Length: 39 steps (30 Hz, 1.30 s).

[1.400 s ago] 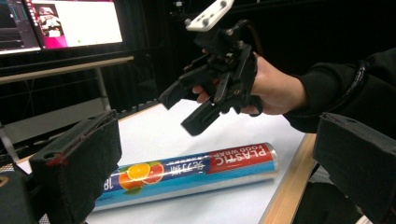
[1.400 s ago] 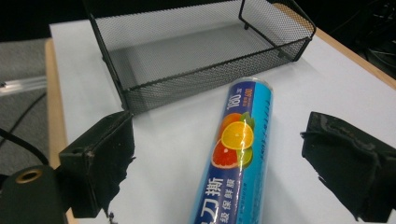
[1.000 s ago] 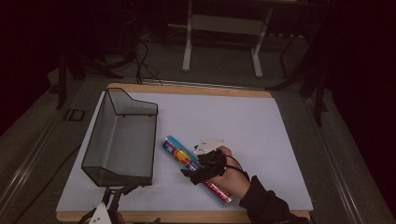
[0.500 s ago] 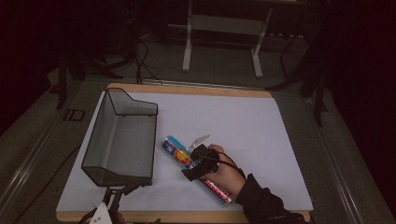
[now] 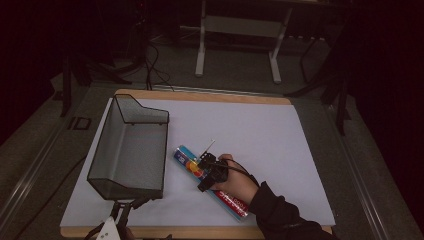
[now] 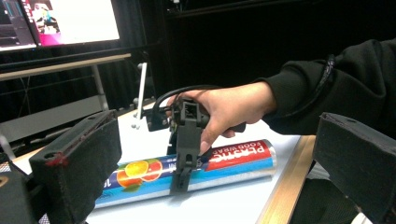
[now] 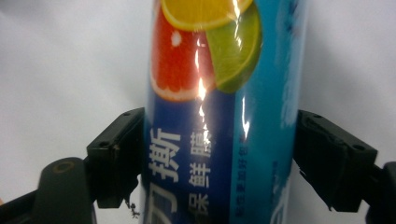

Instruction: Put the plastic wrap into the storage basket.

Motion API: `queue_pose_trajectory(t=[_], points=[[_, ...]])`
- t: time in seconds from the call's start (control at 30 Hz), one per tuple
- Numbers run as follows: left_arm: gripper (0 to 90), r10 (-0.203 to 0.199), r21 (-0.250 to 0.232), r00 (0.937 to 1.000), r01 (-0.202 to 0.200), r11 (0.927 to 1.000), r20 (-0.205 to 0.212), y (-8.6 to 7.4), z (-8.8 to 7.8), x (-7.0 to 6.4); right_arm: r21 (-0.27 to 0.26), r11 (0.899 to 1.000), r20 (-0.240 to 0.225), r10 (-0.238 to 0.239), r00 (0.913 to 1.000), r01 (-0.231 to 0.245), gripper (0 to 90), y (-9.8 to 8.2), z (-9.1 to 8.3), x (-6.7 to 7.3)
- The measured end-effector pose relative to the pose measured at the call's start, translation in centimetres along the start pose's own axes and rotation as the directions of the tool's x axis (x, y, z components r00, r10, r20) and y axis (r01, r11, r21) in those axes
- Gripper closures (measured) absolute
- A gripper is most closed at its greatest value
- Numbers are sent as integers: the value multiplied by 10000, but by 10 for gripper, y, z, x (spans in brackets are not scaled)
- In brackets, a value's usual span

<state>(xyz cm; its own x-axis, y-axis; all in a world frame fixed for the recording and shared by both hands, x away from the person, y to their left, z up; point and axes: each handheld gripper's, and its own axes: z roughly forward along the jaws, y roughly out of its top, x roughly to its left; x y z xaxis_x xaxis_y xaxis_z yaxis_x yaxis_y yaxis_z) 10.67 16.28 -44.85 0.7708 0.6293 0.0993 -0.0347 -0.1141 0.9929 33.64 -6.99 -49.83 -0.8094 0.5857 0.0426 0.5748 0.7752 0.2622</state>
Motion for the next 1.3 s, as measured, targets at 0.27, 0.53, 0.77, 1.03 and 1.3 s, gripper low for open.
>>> queue_pose_trajectory(t=[0.27, 0.53, 0.77, 1.03, 1.3], points=[[20, -29, 27, 10000, 29, 10000, 23, 0, 0, 0, 970, 9953, -10, 18, 10000, -17, 260, 8, 9, 4], [20, 18, 44, 10000, -18, 10000, 8, 0, 0, -1, 982, 9951, 80, 110, 9999, -118, 308, 10, 8, 7], [20, -1, 60, 10000, 1, 10000, -3, -1, 1, 0, 406, 9962, -337, 781, 9964, -767, 311, 7, -5, -5], [20, 43, 109, 10000, -43, 9999, 1, -1, 1, -1, -900, 9901, -677, 1022, 9925, -1081, 316, 13, -36, -12], [20, 27, 68, 10000, -27, 10000, -7, -1, 1, 0, -1945, 9749, -850, 930, 9920, -1080, 317, 19, -62, -15]])
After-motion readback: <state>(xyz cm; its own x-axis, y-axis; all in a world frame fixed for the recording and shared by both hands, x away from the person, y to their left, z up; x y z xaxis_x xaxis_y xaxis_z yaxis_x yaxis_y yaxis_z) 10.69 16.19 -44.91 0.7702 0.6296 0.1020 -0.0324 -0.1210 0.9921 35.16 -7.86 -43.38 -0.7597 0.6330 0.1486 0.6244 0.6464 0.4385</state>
